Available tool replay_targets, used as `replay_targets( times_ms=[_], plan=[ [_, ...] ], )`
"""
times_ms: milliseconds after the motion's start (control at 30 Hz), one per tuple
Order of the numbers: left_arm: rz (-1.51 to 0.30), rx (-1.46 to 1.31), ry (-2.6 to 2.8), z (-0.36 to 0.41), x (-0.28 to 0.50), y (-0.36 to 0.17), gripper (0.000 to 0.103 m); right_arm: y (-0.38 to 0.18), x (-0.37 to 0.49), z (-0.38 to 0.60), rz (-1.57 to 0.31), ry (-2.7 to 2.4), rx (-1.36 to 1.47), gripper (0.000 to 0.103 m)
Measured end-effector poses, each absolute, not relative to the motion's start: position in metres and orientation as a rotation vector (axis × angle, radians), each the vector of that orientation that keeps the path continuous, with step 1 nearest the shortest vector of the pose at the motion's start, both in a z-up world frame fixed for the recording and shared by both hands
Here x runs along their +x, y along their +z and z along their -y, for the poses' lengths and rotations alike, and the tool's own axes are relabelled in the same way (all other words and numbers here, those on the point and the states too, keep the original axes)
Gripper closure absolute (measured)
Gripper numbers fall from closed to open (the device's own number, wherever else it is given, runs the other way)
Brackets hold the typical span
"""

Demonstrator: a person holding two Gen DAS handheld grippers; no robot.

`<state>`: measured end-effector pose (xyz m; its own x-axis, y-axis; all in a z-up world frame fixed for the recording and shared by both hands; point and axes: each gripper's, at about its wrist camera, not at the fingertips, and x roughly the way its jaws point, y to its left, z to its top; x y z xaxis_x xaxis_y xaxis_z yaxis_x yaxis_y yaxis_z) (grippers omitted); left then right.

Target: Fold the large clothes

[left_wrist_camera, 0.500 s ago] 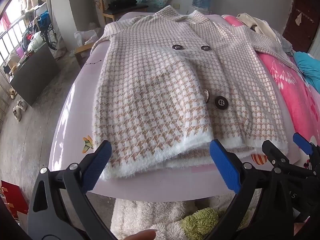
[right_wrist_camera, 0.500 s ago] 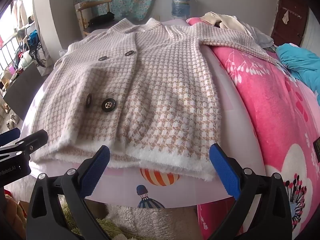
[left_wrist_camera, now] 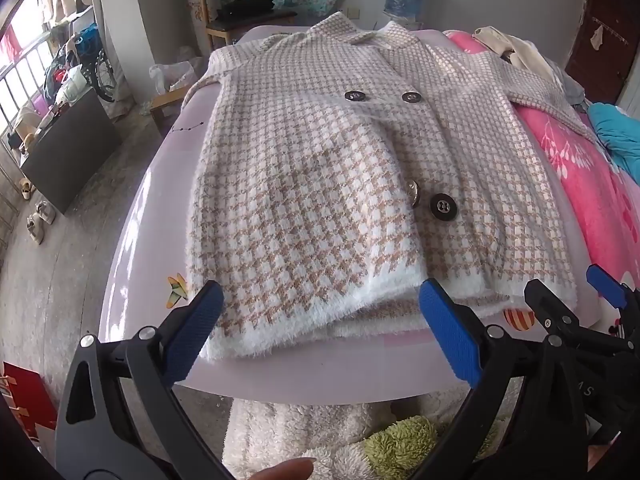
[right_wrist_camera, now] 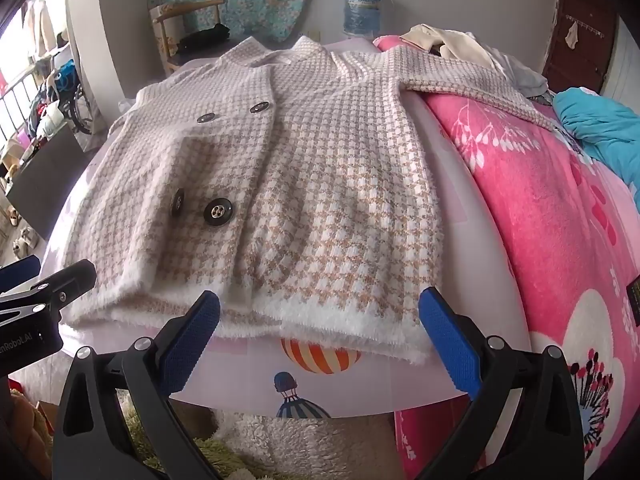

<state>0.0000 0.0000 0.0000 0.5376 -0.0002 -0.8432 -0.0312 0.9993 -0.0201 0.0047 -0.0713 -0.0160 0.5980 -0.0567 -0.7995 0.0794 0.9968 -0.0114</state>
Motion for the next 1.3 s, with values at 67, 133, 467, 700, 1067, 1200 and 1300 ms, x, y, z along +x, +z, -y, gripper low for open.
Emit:
replay_targets(
  times_ms=[67,133,467,700,1067,1200,1300],
  plan=[
    [-1.003,-0.034,0.019,0.0000,0.0000,0.0000,0.008,-0.0162,0.0052,0.0714,-0.927,-0.078,0.026,0.006],
    [-1.002,-0.033,0.019,0.0000,0.0000,0.0000,0.008,-0.0161,0.0052,0.0713,-0.927,-0.078,0.026,0.006],
    [-1.002,-0.032,0.021,-0.0002,0.0000,0.0002,0.008,-0.0163,0.0049,0.0717,-0.927,-0.078,0.027,0.006],
    [-1.004,-0.037,0.021,-0.0047,-0.0016,-0.0007,0.008,-0.0155,0.0046,0.0712,-0.926,-0.079,0.028,0.006],
    [-1.002,-0.036,0.022,-0.0038,-0.0007,-0.0029,0.008,-0.0141,0.0045,0.0707,-0.924,-0.083,0.022,0.006],
    [-1.003,-0.035,0.021,-0.0037,-0.0007,-0.0029,0.008,-0.0138,0.0051,0.0703,-0.926,-0.083,0.022,0.006],
    [-1.002,-0.035,0.021,-0.0056,-0.0013,-0.0015,0.008,-0.0146,0.0052,0.0697,-0.925,-0.084,0.022,0.006]
  ],
)
